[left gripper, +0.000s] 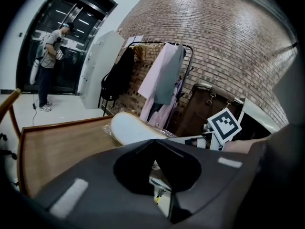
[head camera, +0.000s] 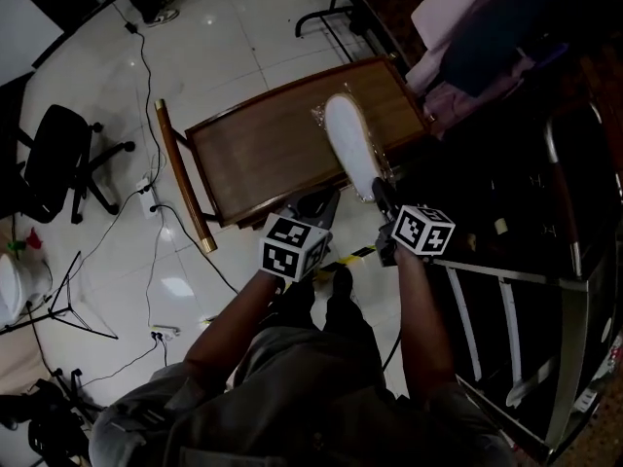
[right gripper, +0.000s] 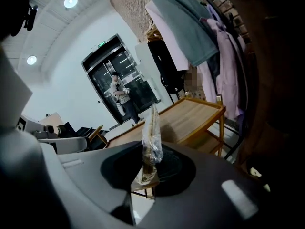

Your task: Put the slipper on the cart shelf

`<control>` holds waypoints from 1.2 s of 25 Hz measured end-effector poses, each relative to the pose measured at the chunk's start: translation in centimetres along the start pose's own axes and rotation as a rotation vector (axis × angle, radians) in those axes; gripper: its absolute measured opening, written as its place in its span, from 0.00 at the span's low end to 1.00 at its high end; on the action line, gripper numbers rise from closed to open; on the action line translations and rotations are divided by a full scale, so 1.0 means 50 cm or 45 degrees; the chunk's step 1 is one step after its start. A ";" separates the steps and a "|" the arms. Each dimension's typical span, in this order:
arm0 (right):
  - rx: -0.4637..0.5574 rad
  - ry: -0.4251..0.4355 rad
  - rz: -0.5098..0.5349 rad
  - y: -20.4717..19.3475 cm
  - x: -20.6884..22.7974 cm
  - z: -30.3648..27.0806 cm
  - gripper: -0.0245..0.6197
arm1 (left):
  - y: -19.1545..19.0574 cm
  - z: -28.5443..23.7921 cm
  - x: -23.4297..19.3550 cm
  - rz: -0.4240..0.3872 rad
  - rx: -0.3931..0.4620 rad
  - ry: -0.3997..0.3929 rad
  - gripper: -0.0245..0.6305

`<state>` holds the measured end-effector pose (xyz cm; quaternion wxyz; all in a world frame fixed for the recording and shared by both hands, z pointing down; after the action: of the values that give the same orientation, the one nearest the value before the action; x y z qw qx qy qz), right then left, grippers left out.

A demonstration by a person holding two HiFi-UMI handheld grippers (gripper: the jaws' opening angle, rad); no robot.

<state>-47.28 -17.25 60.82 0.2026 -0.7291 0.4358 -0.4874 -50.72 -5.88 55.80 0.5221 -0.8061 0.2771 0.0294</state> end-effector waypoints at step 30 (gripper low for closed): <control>0.471 -0.201 0.032 -0.106 0.001 0.732 0.12 | -0.085 0.064 0.562 -0.296 -0.032 -0.391 0.05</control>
<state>-12.48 -19.18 48.47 0.3728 -0.7098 0.3307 -0.4979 -24.18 -13.53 48.41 0.5482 -0.8251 0.0988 0.0950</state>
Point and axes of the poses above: the fingertips, and each gripper's own axes: z backward along the fingers, x to its right, y out of its top, the point moved 1 cm from there along z, backward along the fingers, and after that the axes turned 4 degrees about y, right-handed, at the moved point
